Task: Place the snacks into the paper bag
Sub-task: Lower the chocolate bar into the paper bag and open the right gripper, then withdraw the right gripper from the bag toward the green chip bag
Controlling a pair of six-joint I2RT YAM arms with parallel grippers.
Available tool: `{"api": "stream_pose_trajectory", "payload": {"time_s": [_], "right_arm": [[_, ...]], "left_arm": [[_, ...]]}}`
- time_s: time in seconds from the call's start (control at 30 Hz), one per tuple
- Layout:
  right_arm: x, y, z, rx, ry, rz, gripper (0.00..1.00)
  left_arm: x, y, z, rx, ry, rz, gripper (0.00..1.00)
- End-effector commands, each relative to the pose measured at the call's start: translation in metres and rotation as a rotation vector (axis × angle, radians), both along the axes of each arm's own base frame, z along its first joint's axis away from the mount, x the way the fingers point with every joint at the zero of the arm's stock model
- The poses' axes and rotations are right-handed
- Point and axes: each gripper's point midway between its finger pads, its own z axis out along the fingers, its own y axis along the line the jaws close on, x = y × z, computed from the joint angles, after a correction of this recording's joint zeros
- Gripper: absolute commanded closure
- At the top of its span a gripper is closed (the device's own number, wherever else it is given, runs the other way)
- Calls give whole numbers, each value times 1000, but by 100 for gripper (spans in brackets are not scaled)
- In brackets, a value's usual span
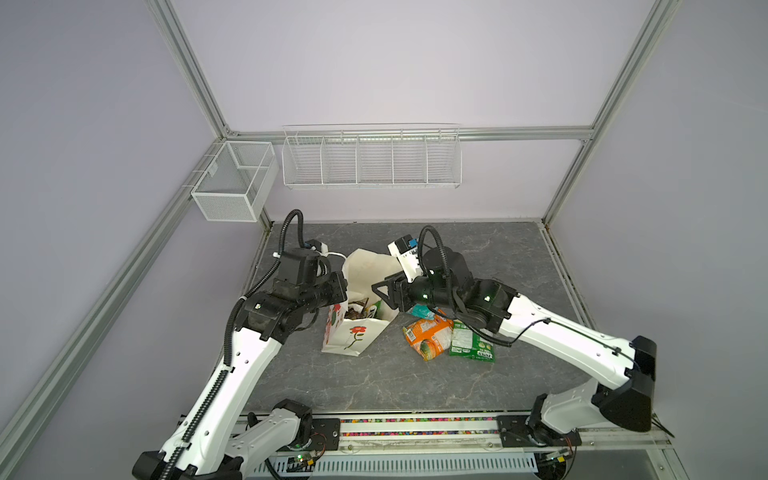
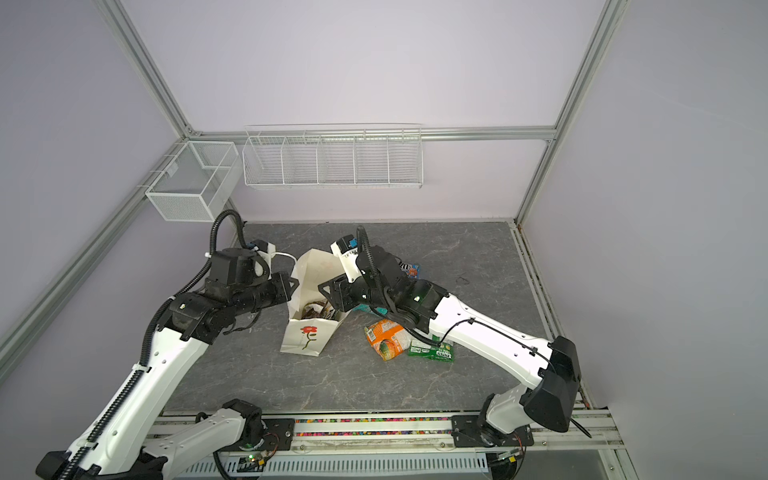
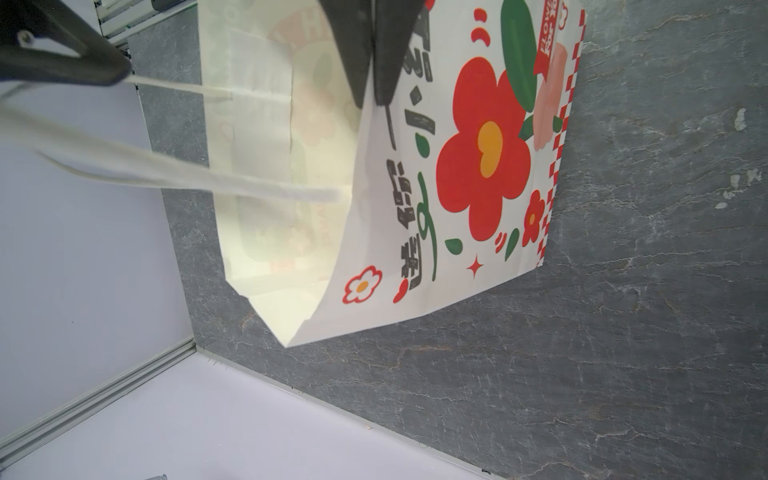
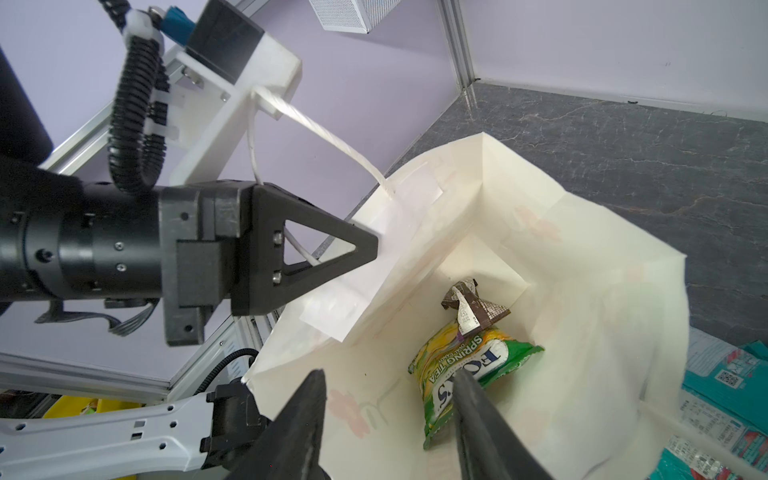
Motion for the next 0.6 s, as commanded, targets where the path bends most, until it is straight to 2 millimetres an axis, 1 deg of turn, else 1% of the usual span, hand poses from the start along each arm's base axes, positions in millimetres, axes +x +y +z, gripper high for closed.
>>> {"api": "stream_pose_trajectory", "payload": {"time_s": [0.0,0.17,0.3,0.57], "right_arm": [[-7,-10,9,19,-3,8,44],[-12,-18,16,30,-11,1,43],[-16,-25,21,49,-9,1,40],[-19,-43,22,65,-17,-49,37]], "left_arm": [[0,0,5,1,-15,-1,100],[1,0,5,7,-17,-2,100],[1,0,4,9,-15,-2,100],[1,0,2,10,-12,-2,100]]}}
